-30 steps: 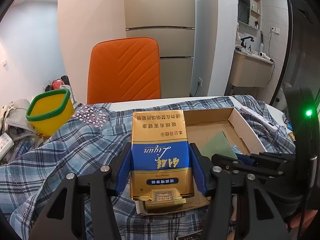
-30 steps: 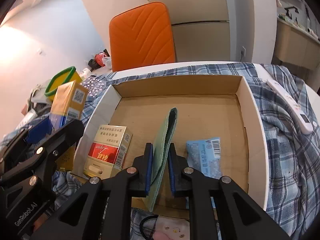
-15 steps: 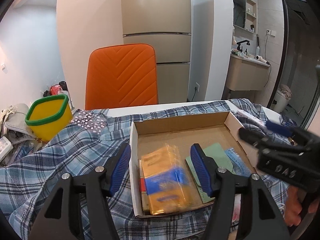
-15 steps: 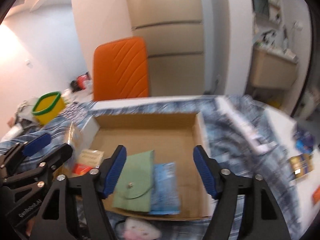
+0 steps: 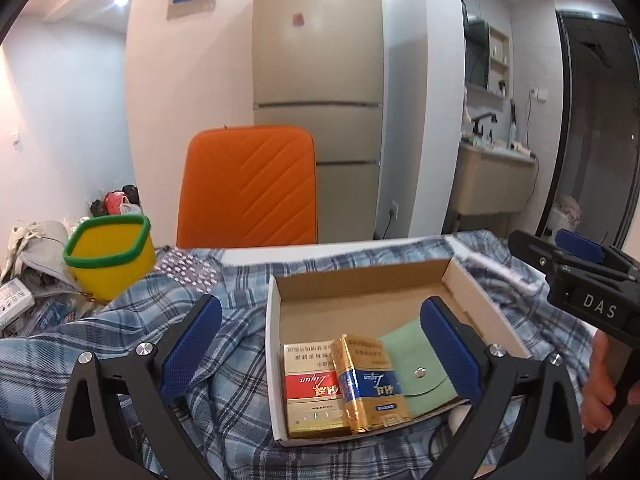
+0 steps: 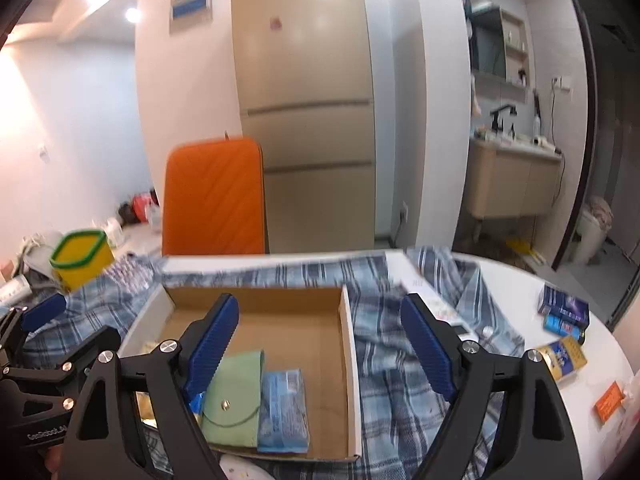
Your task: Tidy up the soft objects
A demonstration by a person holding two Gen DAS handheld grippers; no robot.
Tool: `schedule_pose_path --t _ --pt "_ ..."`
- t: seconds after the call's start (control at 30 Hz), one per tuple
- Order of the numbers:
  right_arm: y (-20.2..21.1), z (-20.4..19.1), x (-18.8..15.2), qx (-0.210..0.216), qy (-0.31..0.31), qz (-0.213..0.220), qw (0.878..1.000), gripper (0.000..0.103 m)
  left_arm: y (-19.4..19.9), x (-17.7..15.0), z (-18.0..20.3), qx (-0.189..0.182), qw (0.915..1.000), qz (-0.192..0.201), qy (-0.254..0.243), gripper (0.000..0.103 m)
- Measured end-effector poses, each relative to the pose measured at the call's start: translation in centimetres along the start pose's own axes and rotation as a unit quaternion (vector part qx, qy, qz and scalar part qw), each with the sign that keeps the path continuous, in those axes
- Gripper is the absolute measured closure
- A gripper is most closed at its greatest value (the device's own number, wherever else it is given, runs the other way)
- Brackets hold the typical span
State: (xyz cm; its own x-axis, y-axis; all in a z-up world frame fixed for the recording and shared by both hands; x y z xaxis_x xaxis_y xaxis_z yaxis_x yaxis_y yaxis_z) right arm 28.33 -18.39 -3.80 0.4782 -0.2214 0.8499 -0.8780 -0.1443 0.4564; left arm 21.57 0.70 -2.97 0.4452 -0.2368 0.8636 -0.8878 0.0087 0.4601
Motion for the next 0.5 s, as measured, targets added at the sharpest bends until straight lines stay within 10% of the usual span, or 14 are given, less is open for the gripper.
schedule_pose_path --t 0.5 --pt "12.1 -0.1 2.1 -0.010 0.022 0.152 0.988 0.000 11.0 0.8 0.9 0.056 0.9901 0.122 -0.042 0.001"
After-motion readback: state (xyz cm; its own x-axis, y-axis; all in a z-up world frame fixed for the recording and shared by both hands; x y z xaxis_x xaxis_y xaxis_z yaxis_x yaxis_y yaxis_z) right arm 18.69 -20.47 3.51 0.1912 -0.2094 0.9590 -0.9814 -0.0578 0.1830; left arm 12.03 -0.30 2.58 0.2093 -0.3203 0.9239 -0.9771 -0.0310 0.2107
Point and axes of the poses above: each gripper's, at about its wrist camera, not at the fingertips, and y roughly against the way its jaws point, z to its right, x to its top, the point moved 8 cm from there along -y, roughly the way its jaws point, and after that the axes turned 15 degrees about -y, right-handed, at the moved point
